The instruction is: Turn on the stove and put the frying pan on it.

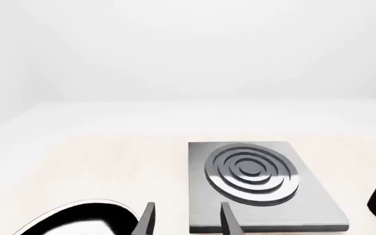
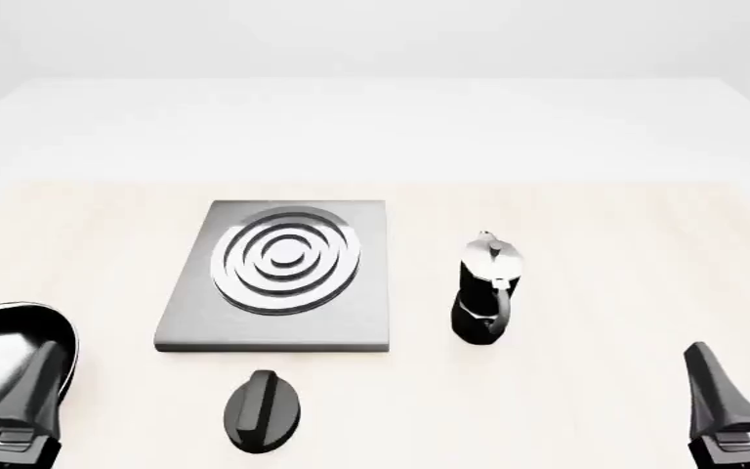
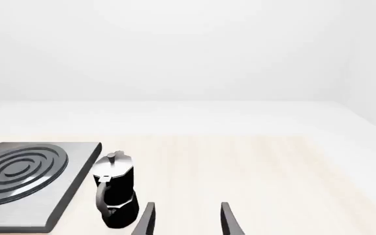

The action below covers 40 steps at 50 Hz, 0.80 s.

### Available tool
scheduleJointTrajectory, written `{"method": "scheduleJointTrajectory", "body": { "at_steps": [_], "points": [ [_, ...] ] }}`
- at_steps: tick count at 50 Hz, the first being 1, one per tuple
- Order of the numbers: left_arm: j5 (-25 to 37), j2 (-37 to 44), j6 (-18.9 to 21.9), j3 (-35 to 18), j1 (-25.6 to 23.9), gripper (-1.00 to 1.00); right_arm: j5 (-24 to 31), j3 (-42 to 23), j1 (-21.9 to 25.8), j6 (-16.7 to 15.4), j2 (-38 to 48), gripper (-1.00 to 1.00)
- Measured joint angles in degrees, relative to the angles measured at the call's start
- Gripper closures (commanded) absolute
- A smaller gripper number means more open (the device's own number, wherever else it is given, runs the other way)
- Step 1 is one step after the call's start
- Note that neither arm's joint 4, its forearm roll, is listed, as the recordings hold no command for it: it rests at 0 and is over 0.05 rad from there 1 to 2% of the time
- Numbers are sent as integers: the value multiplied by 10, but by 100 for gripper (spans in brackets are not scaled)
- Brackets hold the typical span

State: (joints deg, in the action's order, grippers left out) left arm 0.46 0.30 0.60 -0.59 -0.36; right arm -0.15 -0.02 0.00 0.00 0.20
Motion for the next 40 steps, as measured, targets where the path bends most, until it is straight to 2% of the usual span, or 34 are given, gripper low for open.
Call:
{"method": "scheduleJointTrajectory", "body": {
  "at_steps": [6,14,26,33,40],
  "points": [
    [-40,73,7,-6,-20,-100,-2,0,0,0,3,-100],
    [-135,229,19,-20,-58,-100,-8,0,0,0,8,-100],
    [-260,482,6,-36,-121,-100,-18,0,0,0,19,-100],
    [-276,546,-3,-26,-140,-100,-21,0,0,0,22,-100],
    [-238,543,-10,-17,-150,-100,-22,0,0,0,23,-100]
  ]
}}
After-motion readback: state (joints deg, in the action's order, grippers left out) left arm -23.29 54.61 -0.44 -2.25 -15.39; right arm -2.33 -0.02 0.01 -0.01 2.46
